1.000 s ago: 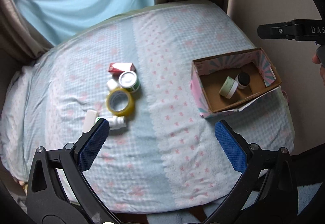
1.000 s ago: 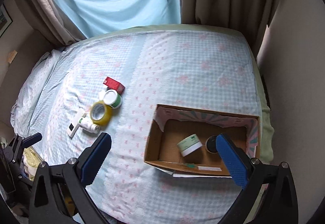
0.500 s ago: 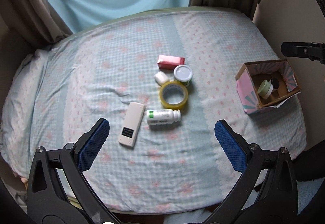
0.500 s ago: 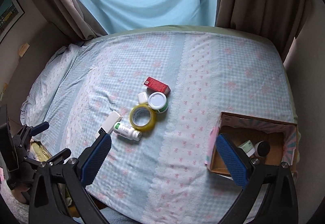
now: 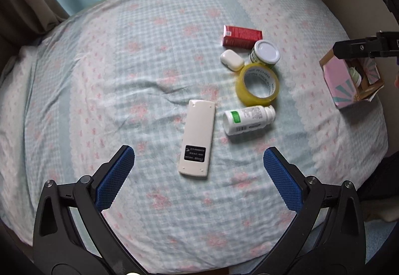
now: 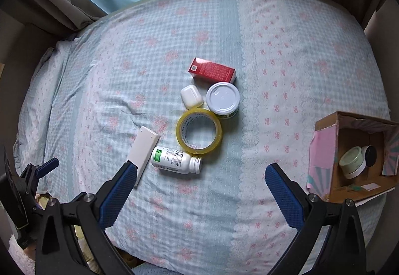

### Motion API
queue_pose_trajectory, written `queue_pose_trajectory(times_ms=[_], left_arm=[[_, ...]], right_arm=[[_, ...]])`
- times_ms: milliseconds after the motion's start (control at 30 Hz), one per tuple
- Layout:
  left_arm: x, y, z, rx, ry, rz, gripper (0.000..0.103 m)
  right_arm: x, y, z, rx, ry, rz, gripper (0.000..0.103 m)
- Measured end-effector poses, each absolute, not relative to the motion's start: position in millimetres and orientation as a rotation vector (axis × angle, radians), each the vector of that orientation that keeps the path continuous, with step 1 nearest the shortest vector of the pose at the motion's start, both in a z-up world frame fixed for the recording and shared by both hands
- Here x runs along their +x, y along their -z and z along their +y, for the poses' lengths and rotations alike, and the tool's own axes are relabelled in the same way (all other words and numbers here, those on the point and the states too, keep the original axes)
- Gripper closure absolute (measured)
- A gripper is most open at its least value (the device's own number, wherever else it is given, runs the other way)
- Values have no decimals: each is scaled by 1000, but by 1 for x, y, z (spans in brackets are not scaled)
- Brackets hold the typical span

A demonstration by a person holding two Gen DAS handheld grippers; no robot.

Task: Organize rigid objects
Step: 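Grasp the white remote with the left tool while the right tool grasps the yellow tape roll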

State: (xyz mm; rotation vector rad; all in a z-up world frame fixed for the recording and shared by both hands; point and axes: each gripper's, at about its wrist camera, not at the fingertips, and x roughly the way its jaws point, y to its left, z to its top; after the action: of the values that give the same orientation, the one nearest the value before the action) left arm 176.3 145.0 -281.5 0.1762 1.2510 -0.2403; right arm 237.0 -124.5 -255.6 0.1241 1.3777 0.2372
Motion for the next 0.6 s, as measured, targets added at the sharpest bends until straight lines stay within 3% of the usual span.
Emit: queue_pose_trajectory(times_ms=[300,600], left_arm=[[210,401,144,191,332,1385,0],[223,462,143,154,299,1477,2]], right_arm=[[267,380,-76,82,-225,1573,0],[291,447,-68,94,-147,1657,0]])
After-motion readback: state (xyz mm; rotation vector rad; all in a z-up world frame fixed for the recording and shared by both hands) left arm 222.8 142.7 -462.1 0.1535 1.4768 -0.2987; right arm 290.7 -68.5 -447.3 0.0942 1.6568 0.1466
